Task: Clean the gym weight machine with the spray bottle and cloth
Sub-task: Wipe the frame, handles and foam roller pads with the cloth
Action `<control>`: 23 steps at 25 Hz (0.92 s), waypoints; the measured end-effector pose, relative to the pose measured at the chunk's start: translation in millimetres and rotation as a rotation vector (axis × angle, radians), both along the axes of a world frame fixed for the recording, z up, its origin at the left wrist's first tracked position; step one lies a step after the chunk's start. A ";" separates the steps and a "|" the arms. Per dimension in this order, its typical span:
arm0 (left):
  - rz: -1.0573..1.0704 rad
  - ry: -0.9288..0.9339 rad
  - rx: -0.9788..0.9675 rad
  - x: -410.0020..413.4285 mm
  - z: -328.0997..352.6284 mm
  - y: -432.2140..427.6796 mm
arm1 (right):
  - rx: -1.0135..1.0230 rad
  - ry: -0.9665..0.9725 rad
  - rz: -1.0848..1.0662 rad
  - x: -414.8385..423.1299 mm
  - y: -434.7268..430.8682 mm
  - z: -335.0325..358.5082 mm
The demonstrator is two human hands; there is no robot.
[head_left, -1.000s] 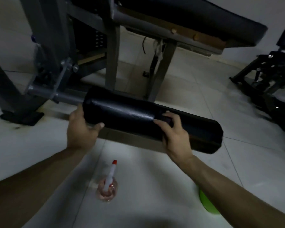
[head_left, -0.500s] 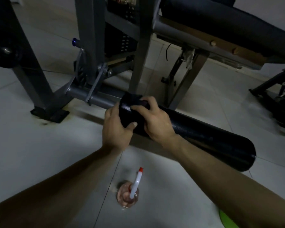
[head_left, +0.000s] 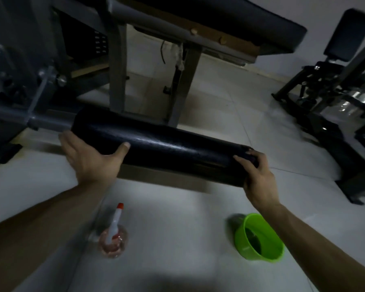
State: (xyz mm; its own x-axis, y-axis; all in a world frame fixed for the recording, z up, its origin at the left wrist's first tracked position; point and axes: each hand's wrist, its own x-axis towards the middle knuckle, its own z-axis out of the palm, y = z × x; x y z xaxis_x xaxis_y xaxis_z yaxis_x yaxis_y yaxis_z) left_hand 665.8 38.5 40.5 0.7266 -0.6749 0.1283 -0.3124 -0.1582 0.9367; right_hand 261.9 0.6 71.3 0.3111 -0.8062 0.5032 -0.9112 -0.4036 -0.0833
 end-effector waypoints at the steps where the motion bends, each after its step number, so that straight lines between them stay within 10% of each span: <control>1: 0.011 0.014 0.000 -1.0 -1.6 -0.8 | -0.001 -0.008 -0.026 -14.4 1.4 0.5; 7: -0.010 0.064 -0.030 0.6 -7.0 4.1 | 0.003 -0.190 -0.052 -7.1 2.9 0.3; 23: -0.115 -0.207 -0.028 38.5 6.5 4.5 | 0.071 0.015 0.627 376.2 -30.9 29.3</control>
State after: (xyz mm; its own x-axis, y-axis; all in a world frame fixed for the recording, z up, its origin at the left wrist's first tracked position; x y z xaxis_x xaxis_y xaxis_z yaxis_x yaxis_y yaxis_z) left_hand 704.2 43.0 47.0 0.6016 -0.7457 0.2862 -0.5123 -0.0854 0.8545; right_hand 638.0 -30.3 100.6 0.7421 -0.4993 0.4472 -0.5042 -0.8554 -0.1184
